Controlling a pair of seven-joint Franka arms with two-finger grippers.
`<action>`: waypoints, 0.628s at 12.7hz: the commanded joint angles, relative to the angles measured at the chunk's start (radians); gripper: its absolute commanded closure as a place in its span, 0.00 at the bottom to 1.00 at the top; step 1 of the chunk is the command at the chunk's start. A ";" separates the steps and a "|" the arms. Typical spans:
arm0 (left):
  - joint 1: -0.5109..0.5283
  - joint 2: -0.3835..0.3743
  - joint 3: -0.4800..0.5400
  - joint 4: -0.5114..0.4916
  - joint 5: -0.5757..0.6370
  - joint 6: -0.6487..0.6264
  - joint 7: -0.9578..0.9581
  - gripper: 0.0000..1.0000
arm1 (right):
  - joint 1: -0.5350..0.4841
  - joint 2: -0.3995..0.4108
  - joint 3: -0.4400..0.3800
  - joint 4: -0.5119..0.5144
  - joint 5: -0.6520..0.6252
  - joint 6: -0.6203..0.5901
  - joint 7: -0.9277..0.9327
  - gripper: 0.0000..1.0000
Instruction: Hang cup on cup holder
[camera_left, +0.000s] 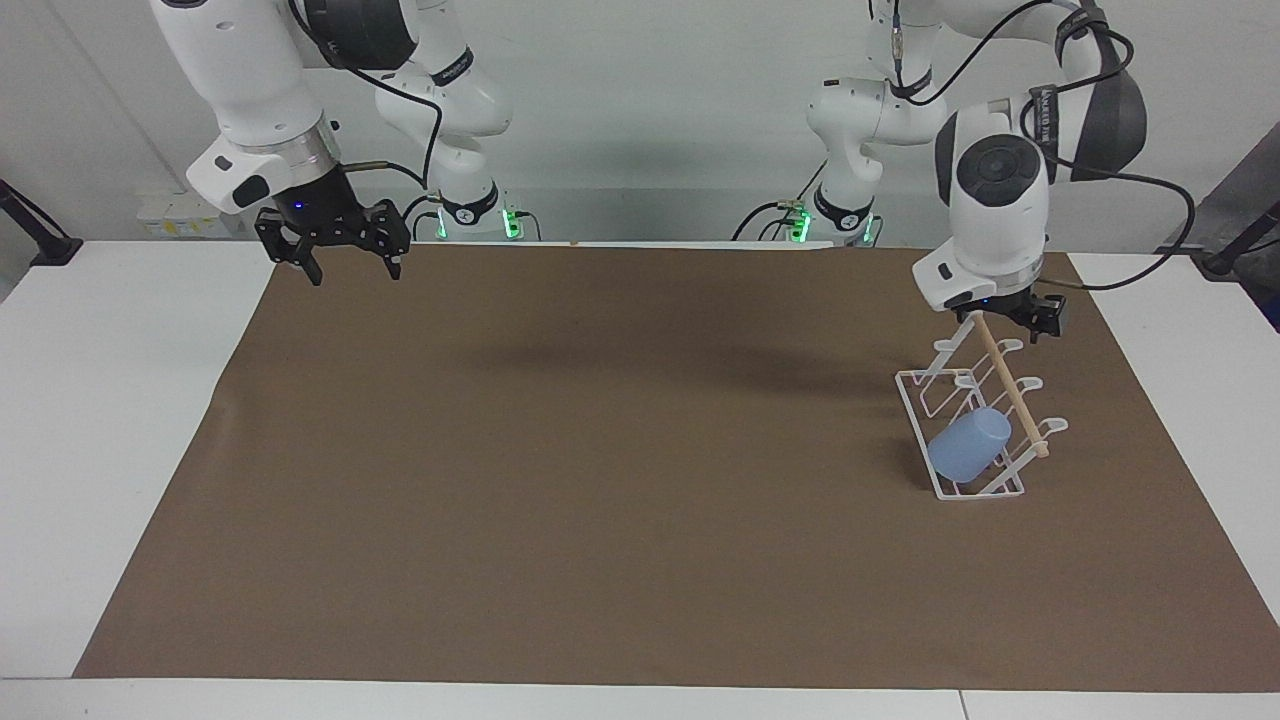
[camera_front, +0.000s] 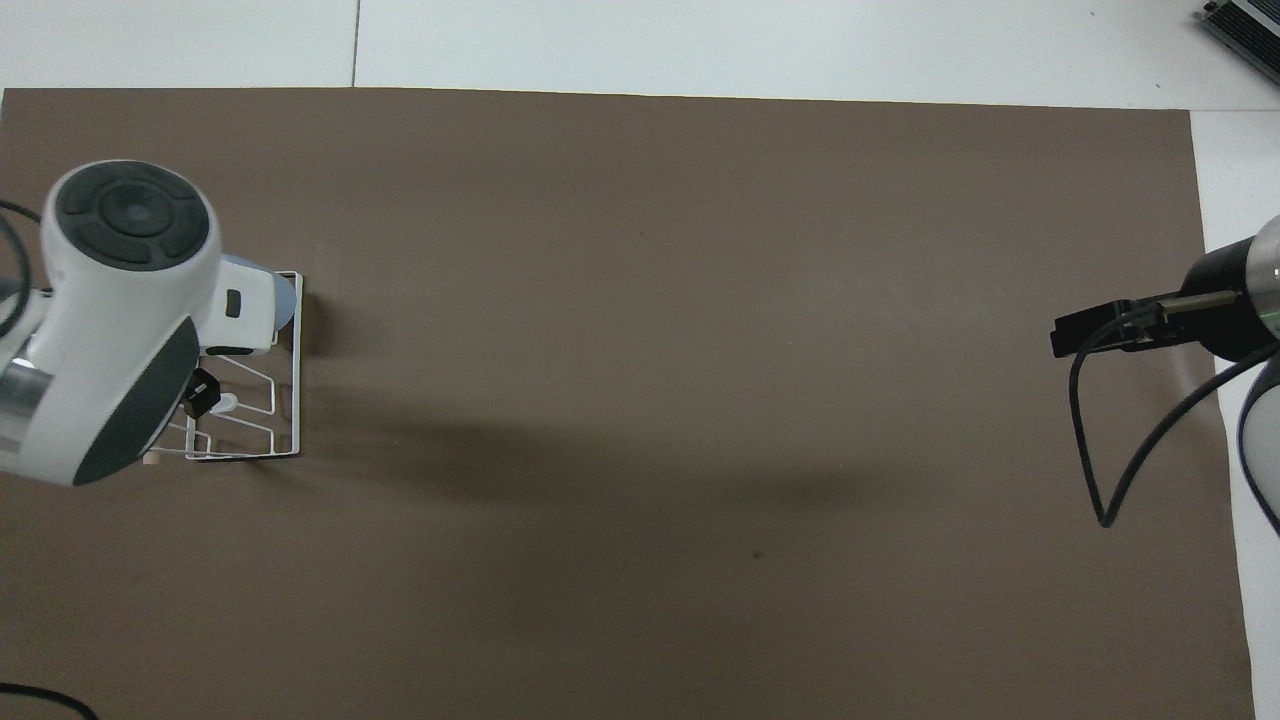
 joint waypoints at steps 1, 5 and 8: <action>0.030 -0.058 -0.005 0.006 -0.158 -0.017 -0.085 0.00 | -0.020 -0.027 0.013 -0.030 -0.014 0.010 -0.022 0.00; 0.099 -0.031 -0.007 0.156 -0.338 -0.101 -0.134 0.00 | -0.020 -0.027 0.013 -0.030 -0.014 0.010 -0.023 0.00; 0.106 -0.035 -0.005 0.195 -0.348 -0.143 -0.258 0.00 | -0.020 -0.027 0.013 -0.030 -0.014 0.007 -0.023 0.00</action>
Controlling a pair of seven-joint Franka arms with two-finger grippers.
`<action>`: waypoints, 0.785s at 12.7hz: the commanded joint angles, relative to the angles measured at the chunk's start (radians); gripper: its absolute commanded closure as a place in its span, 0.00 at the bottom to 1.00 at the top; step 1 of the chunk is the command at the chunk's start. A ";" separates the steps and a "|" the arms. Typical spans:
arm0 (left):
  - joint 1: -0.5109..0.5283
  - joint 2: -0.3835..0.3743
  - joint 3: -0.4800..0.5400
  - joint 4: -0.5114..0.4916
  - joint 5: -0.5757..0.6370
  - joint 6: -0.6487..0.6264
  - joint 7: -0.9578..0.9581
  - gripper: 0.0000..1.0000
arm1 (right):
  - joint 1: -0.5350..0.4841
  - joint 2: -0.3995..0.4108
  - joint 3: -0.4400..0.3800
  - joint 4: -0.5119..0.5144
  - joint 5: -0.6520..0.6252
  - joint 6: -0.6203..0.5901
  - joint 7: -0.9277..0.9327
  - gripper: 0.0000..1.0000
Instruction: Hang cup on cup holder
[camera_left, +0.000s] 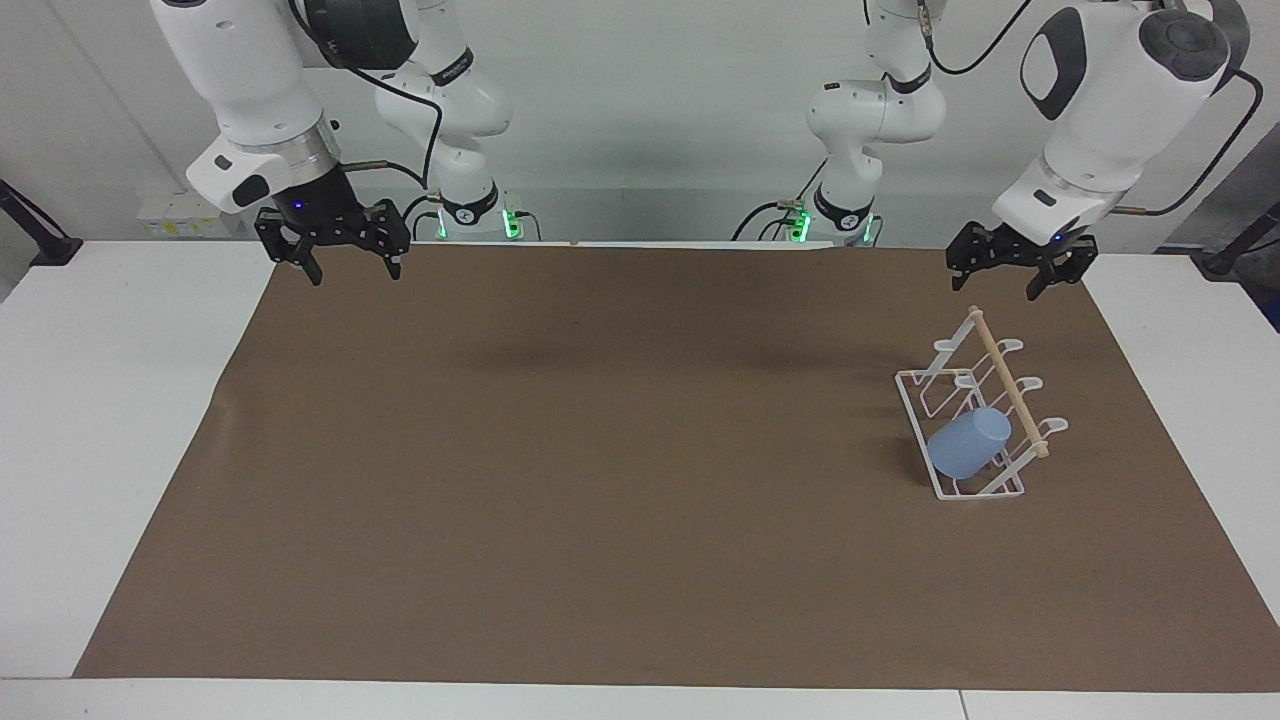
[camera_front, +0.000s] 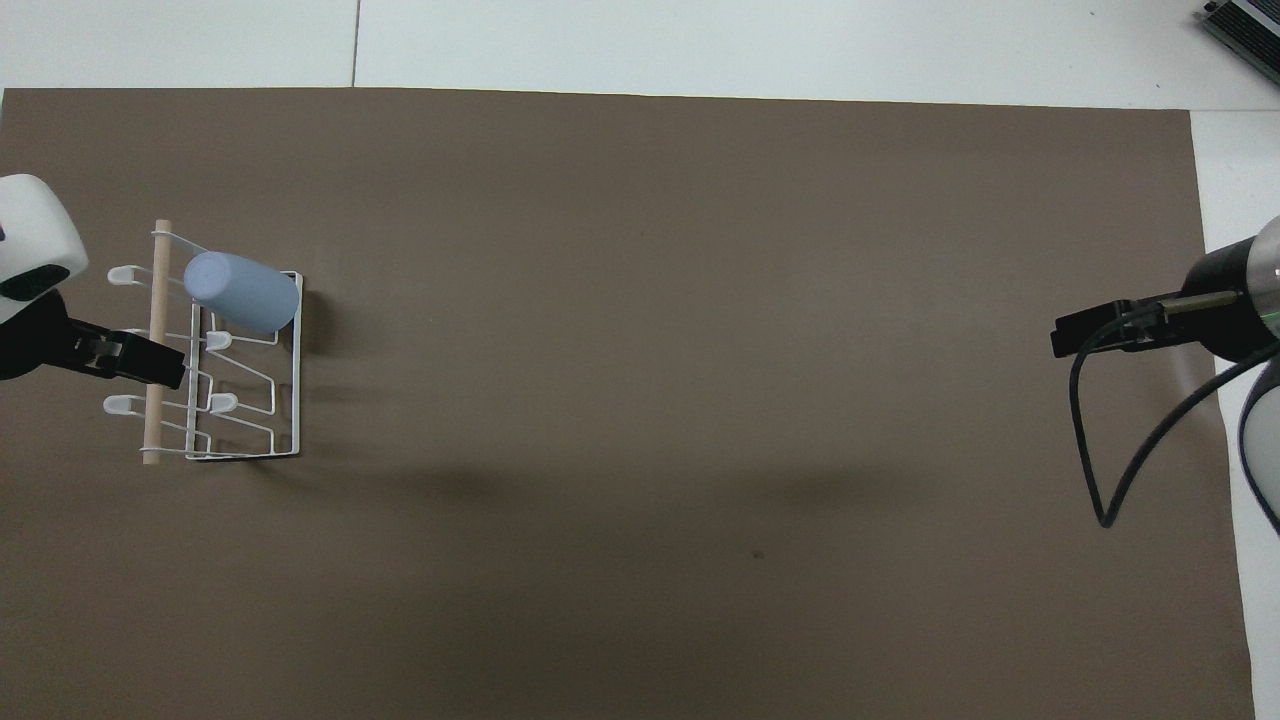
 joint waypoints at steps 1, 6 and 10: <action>0.023 0.012 -0.007 0.059 -0.026 -0.054 -0.086 0.00 | -0.019 -0.027 0.015 -0.030 -0.014 0.007 -0.023 0.00; 0.080 0.013 -0.007 0.087 -0.060 -0.053 -0.089 0.00 | -0.019 -0.027 0.015 -0.030 -0.013 0.006 -0.023 0.00; 0.080 -0.004 -0.007 0.073 -0.058 -0.051 -0.086 0.00 | -0.019 -0.027 0.015 -0.030 -0.013 0.006 -0.023 0.00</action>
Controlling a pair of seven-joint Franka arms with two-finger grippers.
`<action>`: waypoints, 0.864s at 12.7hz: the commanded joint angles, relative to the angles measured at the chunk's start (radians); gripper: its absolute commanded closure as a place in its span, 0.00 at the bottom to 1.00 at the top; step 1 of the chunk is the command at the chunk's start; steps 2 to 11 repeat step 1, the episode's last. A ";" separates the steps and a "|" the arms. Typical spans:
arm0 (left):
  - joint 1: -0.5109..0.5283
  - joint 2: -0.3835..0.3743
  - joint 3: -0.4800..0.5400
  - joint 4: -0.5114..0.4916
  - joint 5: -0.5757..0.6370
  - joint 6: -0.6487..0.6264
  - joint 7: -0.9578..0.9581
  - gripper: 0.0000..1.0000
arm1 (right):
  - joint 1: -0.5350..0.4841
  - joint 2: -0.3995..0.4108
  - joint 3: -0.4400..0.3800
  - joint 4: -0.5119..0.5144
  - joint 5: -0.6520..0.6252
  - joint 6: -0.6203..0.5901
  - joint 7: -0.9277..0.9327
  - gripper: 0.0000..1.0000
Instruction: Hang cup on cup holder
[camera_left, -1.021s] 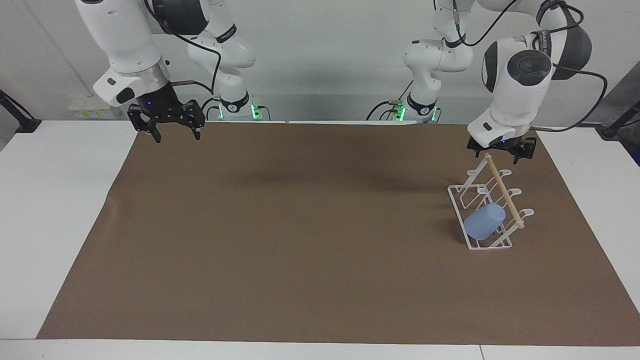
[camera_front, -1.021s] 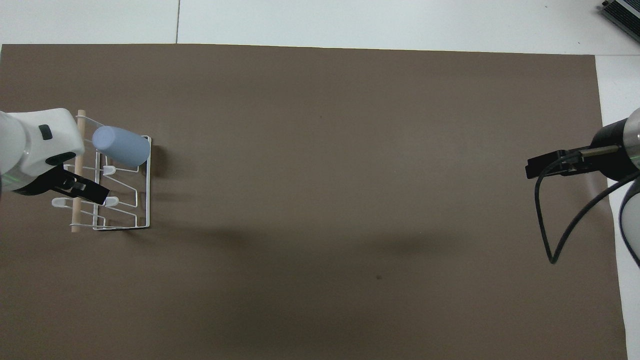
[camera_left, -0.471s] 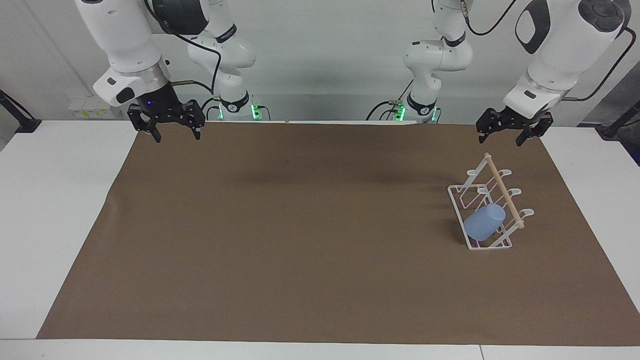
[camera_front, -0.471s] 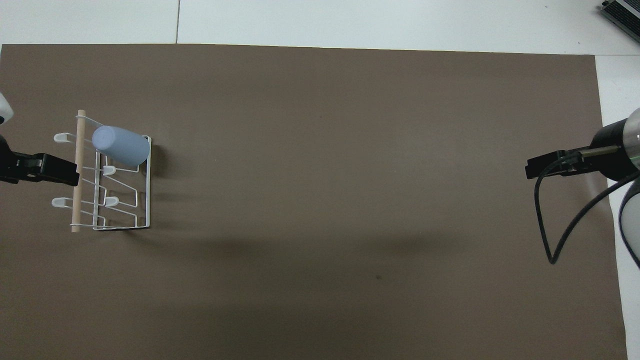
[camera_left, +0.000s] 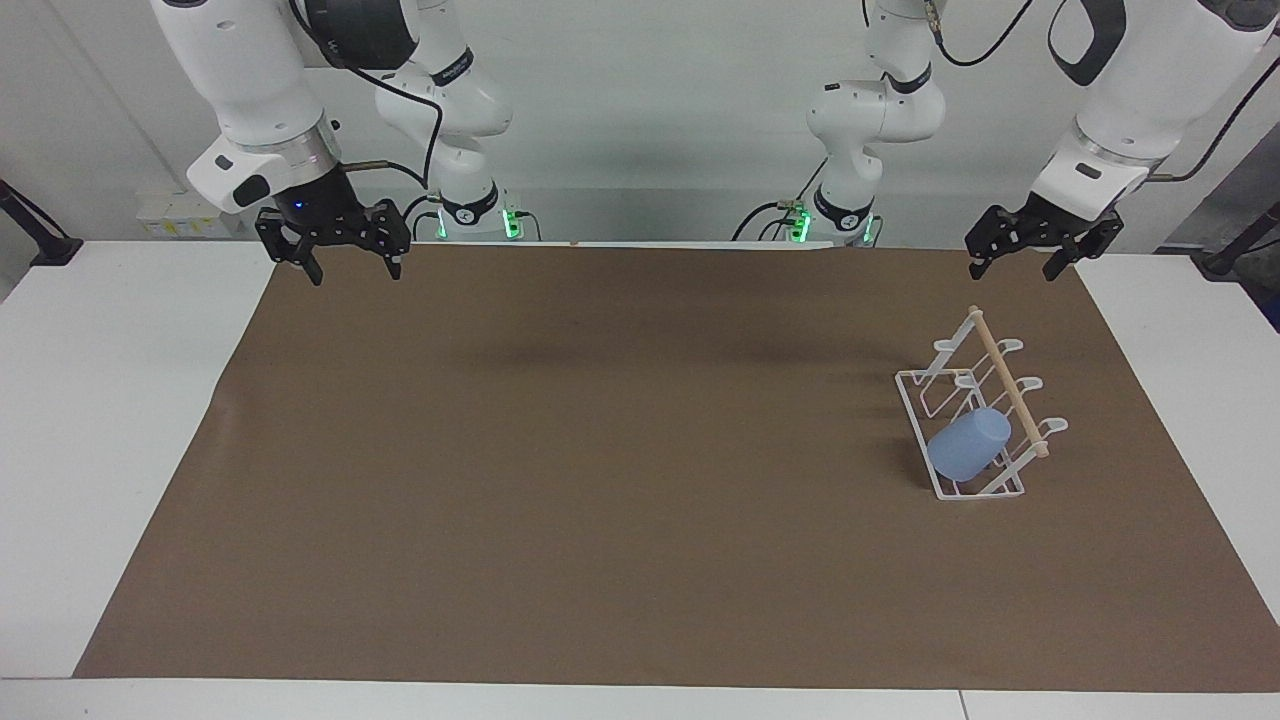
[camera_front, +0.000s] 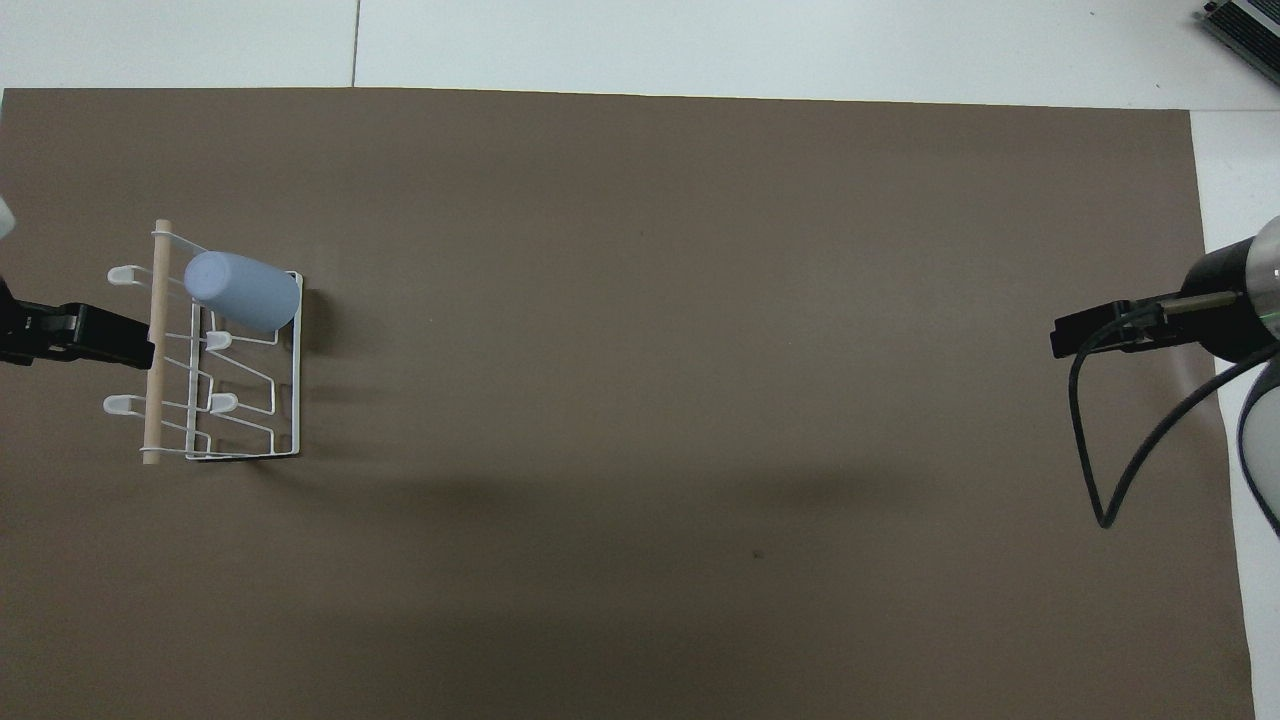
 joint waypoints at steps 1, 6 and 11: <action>0.008 -0.004 -0.007 0.013 -0.016 -0.023 -0.006 0.00 | -0.019 -0.024 0.014 -0.026 -0.014 0.006 -0.023 0.00; 0.008 -0.004 -0.007 0.013 -0.016 -0.023 -0.006 0.00 | -0.019 -0.024 0.014 -0.026 -0.014 0.006 -0.023 0.00; 0.008 -0.004 -0.007 0.013 -0.016 -0.023 -0.006 0.00 | -0.019 -0.024 0.014 -0.026 -0.014 0.006 -0.023 0.00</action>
